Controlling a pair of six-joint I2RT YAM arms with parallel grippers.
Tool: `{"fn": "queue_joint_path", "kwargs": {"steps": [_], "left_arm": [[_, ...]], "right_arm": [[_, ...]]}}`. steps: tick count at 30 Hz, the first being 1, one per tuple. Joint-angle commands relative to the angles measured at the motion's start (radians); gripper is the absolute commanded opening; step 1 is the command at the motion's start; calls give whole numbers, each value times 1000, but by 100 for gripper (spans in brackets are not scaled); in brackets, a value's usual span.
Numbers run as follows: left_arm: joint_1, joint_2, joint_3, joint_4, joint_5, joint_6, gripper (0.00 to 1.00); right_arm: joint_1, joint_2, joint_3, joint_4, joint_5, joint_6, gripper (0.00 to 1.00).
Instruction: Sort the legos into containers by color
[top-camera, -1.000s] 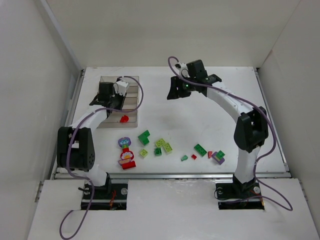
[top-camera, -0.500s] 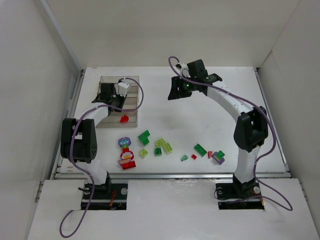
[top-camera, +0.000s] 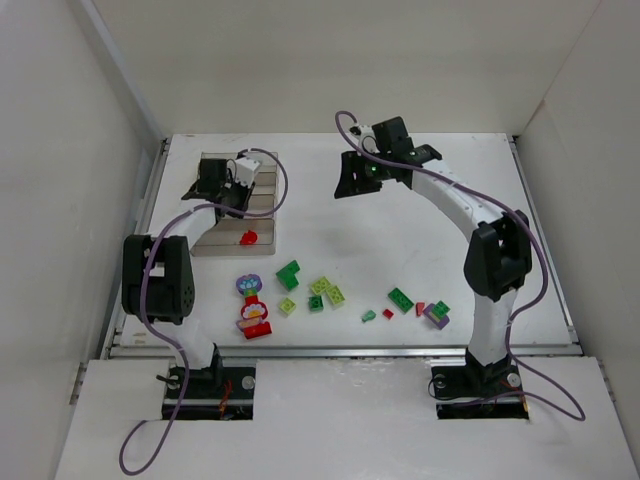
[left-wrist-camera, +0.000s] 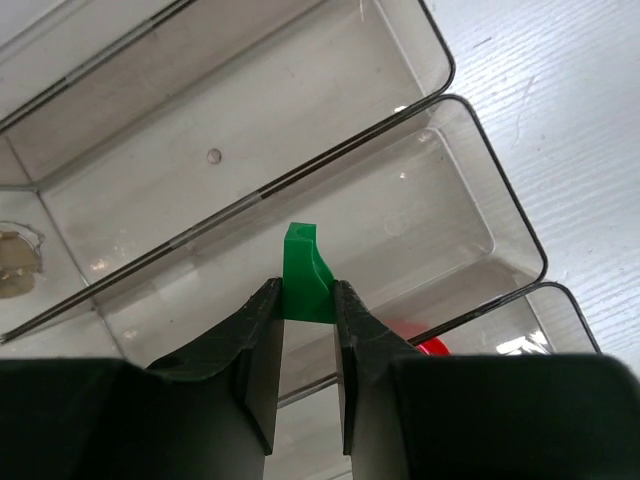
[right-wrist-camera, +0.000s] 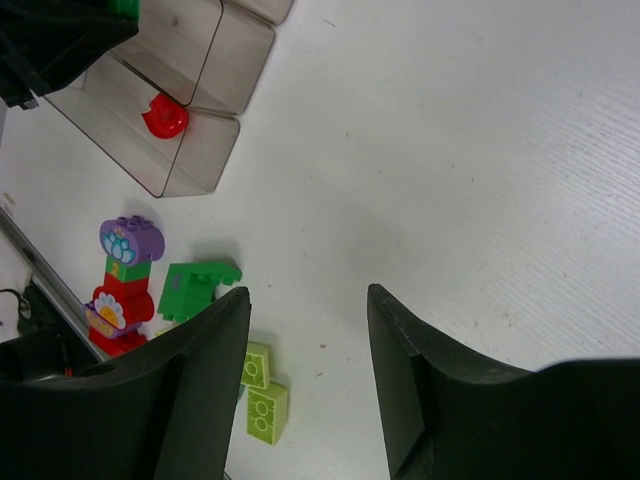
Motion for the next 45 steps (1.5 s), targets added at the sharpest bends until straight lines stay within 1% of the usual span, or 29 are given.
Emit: {"fn": "queue_joint_path", "kwargs": {"steps": [1, 4, 6, 8, 9, 10, 11, 12, 14, 15, 18, 19, 22, 24, 26, 27, 28, 29, 30, 31, 32, 33, 34, 35, 37, 38, 41, 43, 45], "left_arm": [[7, -62, 42, -35, 60, -10, 0], [7, -73, 19, -46, 69, -1, 0], [7, -46, 19, -58, 69, 10, 0], [7, -32, 19, -73, 69, 22, 3], [7, -32, 19, -82, 69, 22, 10], [7, -32, 19, -83, 69, 36, 10], [7, -23, 19, -83, 80, 36, 23], [7, -23, 19, -83, 80, 48, 31], [7, -23, 19, -83, 80, 48, 42], [7, -23, 29, -83, 80, 48, 52], [7, -41, 57, -83, 69, 37, 60], [7, -55, 66, -83, 69, 24, 64], [7, -98, 108, -93, 69, 11, 65], [7, -148, 117, -121, 78, 11, 65], [-8, -194, 116, -173, 88, 101, 65], [-20, -254, 102, -200, 106, 158, 65], [-55, -285, 83, -237, 120, 225, 65], [-79, -315, 39, -278, 166, 345, 67], [-100, -343, 16, -350, 198, 381, 70], [-152, -389, -9, -375, 227, 399, 80], [-183, -403, -59, -395, 287, 399, 83], [-217, -403, -81, -423, 313, 409, 87], [-252, -403, -96, -423, 328, 396, 88], [-319, -391, -110, -423, 329, 377, 90], [-373, -348, -119, -423, 329, 311, 93], [-405, -296, -119, -423, 315, 294, 93], [-415, -224, -96, -475, 272, 315, 90], [-415, -224, -111, -475, 215, 315, 90], [-415, -236, -138, -466, 201, 339, 90]], "right_arm": [[0, 6, 51, 1, -17, -15, 56], [0, 6, 40, 1, -17, -15, 56], [0, 6, 40, 1, -17, -15, 56], [0, 6, 40, 1, -17, -24, 56], [0, 6, 31, 1, -17, -24, 56], [0, 6, 31, 1, -8, -24, 56], [0, 6, 31, 1, -8, -33, 56], [0, 6, 31, 1, -8, -33, 56], [0, 6, 31, 1, -8, -33, 57], [0, 6, 31, 1, -8, -33, 58], [0, -3, 31, 1, -17, -33, 63], [0, -4, 31, 1, -17, -33, 63], [0, -25, 20, 1, -17, -33, 64], [0, -53, -26, 10, -4, -33, 69], [0, -89, -61, 10, 37, -33, 71], [0, -102, -102, 10, 54, -33, 73], [0, -128, -124, 0, 72, -33, 74], [11, -141, -147, 0, 89, -42, 74], [11, -155, -171, -9, 98, -42, 78], [11, -171, -228, 3, 98, -42, 78], [11, -204, -256, 12, 98, -29, 81], [21, -220, -283, 21, 98, -19, 85], [21, -235, -326, 21, 98, -10, 86], [21, -261, -342, 33, 98, 5, 86], [41, -287, -369, 43, 107, 14, 86], [50, -299, -394, 43, 108, 14, 86], [90, -330, -417, 43, 169, 14, 86], [100, -339, -429, 33, 178, 14, 86], [123, -350, -466, 44, 189, 24, 86]]}}
